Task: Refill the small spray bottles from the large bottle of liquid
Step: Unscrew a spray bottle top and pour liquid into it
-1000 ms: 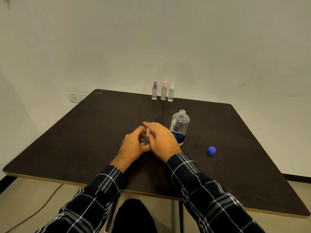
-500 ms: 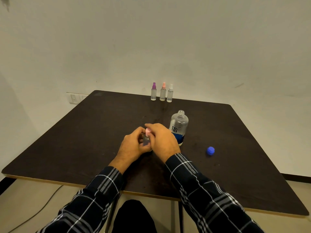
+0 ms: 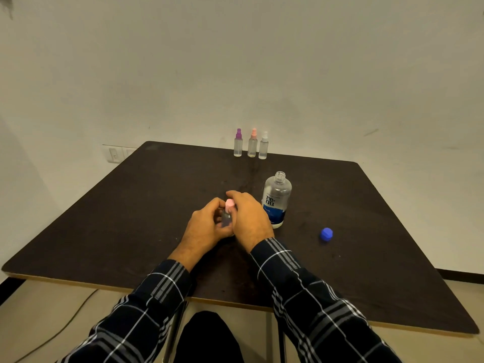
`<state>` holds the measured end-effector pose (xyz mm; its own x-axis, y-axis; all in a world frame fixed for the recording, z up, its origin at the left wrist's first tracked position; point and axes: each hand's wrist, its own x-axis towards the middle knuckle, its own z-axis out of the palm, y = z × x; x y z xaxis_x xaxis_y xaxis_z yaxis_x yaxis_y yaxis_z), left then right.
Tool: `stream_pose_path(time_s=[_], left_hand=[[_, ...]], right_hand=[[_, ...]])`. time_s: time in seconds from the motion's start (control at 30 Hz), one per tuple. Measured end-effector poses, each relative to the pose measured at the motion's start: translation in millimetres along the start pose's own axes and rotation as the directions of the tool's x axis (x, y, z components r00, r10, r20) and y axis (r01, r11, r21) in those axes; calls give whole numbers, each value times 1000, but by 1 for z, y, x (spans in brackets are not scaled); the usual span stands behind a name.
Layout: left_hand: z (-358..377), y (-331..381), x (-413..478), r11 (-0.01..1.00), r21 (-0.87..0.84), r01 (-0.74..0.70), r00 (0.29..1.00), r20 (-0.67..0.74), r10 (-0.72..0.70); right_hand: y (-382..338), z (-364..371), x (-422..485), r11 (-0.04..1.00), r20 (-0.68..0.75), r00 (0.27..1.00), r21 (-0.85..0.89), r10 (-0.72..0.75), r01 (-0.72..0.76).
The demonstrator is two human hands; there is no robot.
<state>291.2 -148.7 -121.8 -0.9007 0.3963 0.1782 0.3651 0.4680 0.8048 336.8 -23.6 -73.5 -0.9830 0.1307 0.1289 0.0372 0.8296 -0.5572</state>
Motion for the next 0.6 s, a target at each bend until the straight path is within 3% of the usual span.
stream_pose_path(time_s=[0.3, 0.6], left_hand=[[0, 2, 1, 1000, 9, 25, 1000, 7, -25], [2, 5, 1, 999, 28, 42, 999, 2, -42]], right_hand=[[-1, 1, 4, 994, 14, 1000, -107, -8, 9], [-3, -3, 2, 996, 17, 996, -19, 88, -87]])
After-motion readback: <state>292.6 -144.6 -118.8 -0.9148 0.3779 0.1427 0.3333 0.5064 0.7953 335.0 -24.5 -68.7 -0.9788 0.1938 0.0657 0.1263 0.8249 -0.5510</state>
